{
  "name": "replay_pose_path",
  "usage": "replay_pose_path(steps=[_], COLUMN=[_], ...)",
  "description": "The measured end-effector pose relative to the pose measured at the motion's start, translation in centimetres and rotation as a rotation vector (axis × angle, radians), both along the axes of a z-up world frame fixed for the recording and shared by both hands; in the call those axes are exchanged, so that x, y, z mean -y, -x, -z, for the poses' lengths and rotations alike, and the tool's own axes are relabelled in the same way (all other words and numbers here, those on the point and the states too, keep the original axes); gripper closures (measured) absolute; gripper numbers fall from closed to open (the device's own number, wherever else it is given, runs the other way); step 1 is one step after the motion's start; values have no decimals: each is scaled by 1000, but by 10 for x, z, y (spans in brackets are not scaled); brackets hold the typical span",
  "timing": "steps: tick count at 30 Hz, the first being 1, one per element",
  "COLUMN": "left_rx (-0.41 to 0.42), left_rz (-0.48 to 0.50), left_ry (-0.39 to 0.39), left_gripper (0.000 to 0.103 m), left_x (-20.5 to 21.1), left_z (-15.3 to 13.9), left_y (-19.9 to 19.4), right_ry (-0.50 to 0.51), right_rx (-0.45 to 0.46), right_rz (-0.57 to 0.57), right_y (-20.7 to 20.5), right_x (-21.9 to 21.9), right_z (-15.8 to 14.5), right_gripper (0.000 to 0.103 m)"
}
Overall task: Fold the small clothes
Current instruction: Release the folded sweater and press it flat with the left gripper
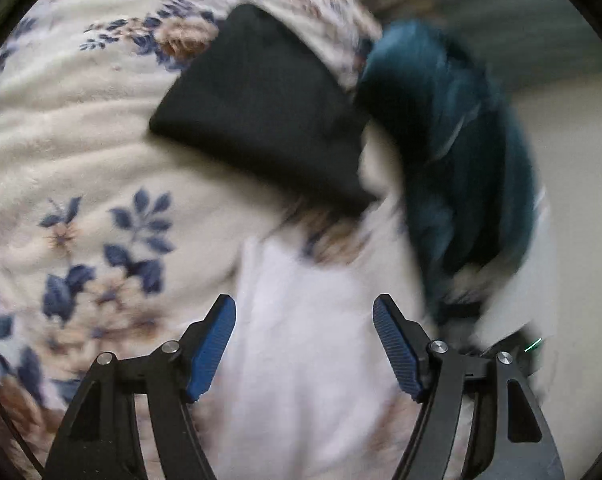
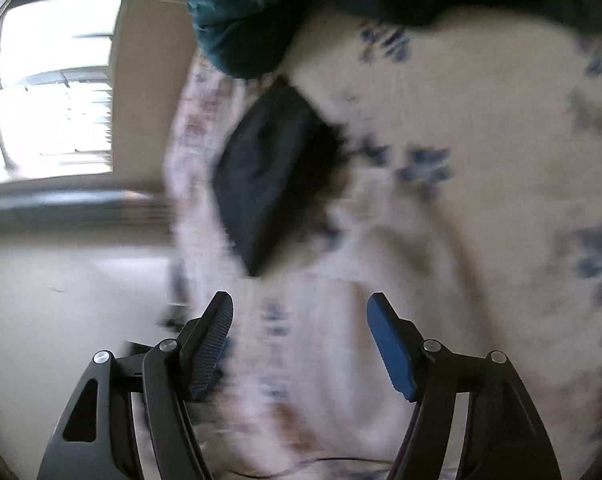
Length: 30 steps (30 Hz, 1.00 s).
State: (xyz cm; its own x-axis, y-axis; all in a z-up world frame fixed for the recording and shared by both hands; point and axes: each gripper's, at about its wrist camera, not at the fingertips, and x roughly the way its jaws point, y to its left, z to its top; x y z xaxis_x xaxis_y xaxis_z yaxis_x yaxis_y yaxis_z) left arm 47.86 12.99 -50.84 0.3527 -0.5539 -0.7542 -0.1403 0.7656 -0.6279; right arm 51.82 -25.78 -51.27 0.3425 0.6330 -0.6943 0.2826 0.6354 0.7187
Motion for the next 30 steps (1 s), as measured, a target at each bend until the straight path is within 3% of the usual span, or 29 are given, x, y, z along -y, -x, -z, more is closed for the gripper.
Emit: replay_pose_path(steps=[2,4,5,6,7,8,9,13,16,18,21,23,25,27,30], left_rx=[-32,-41,-30,-13,-3,13,38,59,-11,-84,-107,-69,-32,-26,-80], left_rz=[74,142,161,173,194,191,178,79,18,9,5,18,18,43,91], left_ry=[-92,-158,-170,-183,-212,-214,-215,-192,-188,-150,-93,-90,-73,-92,-110], left_gripper=[34,36,47,66,94,95,95,96,96,95,81,61,50,50,50], left_x=[19,40,48,55,63,65,62,34,14,7,5,2,-3,0,14], left_z=[18,38,43,46,47,45,41,26,45,63,61,43,29,24,36], left_y=[1,-1,-3,-5,-9,-10,-12,-9,-16,-25,-28,-17,4,35,80], right_ry=[132,191,205,220,232,231,246,349,394,407,430,354,293,277,256], right_rx=[-20,-55,-71,-77,-79,-75,-73,-10,22,-6,-54,-109,-109,-73,-121], right_rz=[-44,-81,-94,-103,-109,-120,-132,-74,8,4,-53,-108,-121,-149,-206], right_y=[3,6,3,6,3,2,-3,-9,-13,-25,-39,-46,-39,-15,34], right_x=[-4,-4,-7,-7,-10,-12,-16,-9,11,18,10,6,11,19,24], right_z=[7,24,35,42,49,52,56,40,22,30,46,59,53,38,42], right_gripper=[31,31,32,34,38,62,100,99,100,100,100,98,91,58,55])
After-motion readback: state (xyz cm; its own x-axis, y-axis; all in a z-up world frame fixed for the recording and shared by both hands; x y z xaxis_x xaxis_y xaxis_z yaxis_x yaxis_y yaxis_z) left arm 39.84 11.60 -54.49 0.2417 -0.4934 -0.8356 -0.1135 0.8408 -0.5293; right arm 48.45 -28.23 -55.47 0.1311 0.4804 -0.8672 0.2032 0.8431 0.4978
